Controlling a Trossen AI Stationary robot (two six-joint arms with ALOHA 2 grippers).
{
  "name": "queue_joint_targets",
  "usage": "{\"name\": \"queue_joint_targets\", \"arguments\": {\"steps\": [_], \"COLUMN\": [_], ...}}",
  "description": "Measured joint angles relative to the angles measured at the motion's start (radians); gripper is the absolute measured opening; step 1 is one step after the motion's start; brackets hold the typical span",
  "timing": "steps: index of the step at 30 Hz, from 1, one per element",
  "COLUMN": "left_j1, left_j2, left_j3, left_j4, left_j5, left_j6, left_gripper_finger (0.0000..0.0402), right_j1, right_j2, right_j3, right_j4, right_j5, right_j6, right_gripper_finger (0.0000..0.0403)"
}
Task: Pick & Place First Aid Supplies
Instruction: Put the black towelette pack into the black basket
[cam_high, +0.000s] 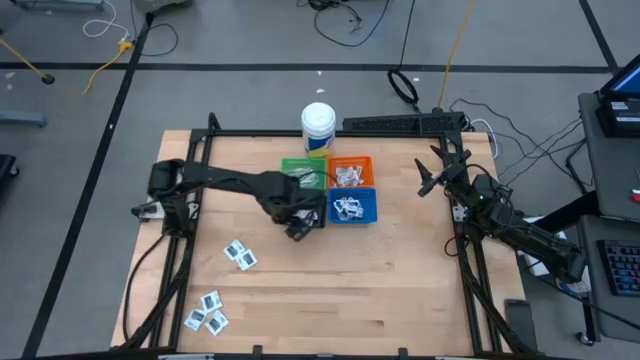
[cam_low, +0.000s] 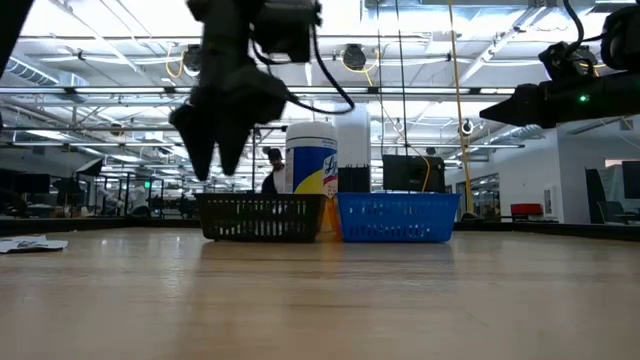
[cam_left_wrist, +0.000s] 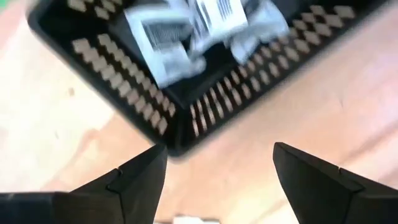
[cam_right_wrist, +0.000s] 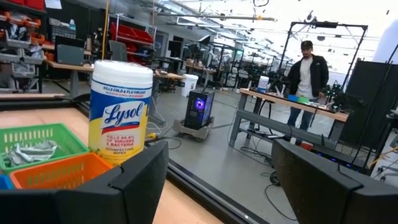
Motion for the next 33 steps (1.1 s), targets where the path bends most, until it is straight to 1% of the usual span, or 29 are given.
{"name": "queue_joint_targets", "arguments": {"steps": [5,10,14,24,29,33], "left_j1": [-0.049,-0.113,-0.16,-0.254,-0.291,-0.326], "left_j2": [-0.118,-0.202,-0.236,-0.329,-0.342,-0.307], "left_j3": [-0.109,-0.22,-0.292,-0.407,-0.434,-0.455], "left_j4": [0.034,0.057,0.056,0.064,0.085,0.153], "left_j5": [-0.017,-0.015,0.004,0.022,0.037,0.048], "left_j6": [-0.056,-0.12,-0.144,-0.225,-0.244,-0.263], "left_gripper_finger": [0.0286,0.0287,0.0285,0.0283,0.0289,0.0289], "right_j1": [0.0,0.0,0.0,0.0,0.0,0.0], "right_j2": [0.0,0.0,0.0,0.0,0.0,0.0], "right_j3": [0.0,0.0,0.0,0.0,0.0,0.0], "right_j4": [0.0,0.0,0.002,0.0,0.0,0.0], "right_j5": [0.0,0.0,0.0,0.0,0.0,0.0], "right_j6": [0.0,0.0,0.0,0.0,0.0,0.0], "right_gripper_finger": [0.0279,0.0279,0.0279,0.0279,0.0279,0.0279]}}
